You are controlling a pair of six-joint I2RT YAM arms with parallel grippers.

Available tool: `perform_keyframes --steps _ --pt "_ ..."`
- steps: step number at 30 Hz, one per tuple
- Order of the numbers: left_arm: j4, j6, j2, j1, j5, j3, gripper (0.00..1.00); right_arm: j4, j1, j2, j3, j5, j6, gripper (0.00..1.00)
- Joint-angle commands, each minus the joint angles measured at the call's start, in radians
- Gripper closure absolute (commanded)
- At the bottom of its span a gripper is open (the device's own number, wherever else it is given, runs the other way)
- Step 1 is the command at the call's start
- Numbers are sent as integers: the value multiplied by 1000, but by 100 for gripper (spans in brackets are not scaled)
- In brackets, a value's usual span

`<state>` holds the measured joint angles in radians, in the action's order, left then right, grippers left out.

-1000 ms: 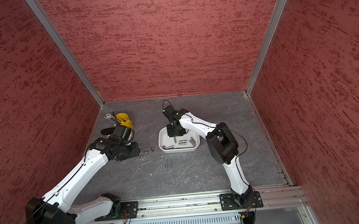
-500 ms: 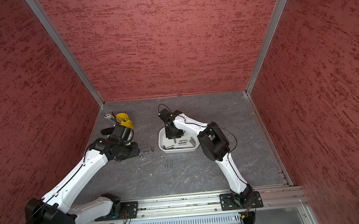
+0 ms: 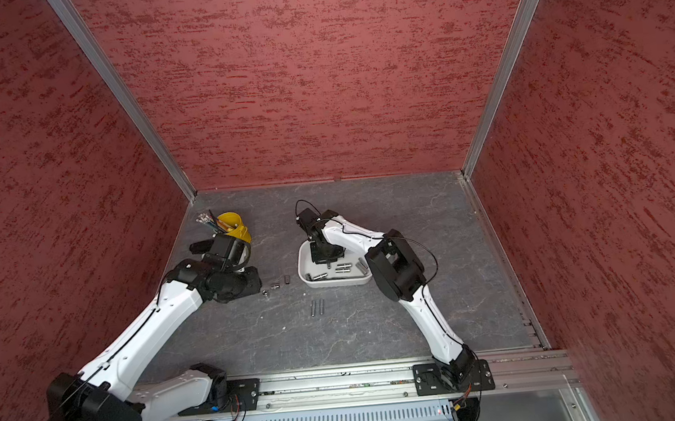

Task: Take out the socket from the storage box
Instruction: Pick up the socket head from the storage box, then place the socket head at the center of the board.

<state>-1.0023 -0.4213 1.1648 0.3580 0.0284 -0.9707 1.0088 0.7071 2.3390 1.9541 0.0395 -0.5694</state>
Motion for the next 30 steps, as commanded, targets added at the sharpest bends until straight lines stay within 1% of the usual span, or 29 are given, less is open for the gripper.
perform_keyframes --steps 1,3,9,19,22,24,26,30 --pt "6 7 -2 -7 9 5 49 14 8 13 30 18 -10 93" --pt "5 7 -2 -7 10 4 49 19 9 -9 48 10 -9 95" --pt "9 7 -3 -7 10 4 49 35 7 -114 57 -9 0 96" --pt "9 7 4 -7 5 6 49 55 6 -310 -23 -23 4 96" --pt "10 7 4 -7 3 6 49 28 8 -386 -107 -47 -15 96" --pt "10 7 3 -6 -2 7 49 -10 8 -453 -193 -62 -50 95" --pt "13 7 1 -4 -7 9 49 -75 22 -526 -303 -106 -80 95" --pt "11 8 0 -3 -5 6 48 -132 70 -636 -475 -92 -131 95"
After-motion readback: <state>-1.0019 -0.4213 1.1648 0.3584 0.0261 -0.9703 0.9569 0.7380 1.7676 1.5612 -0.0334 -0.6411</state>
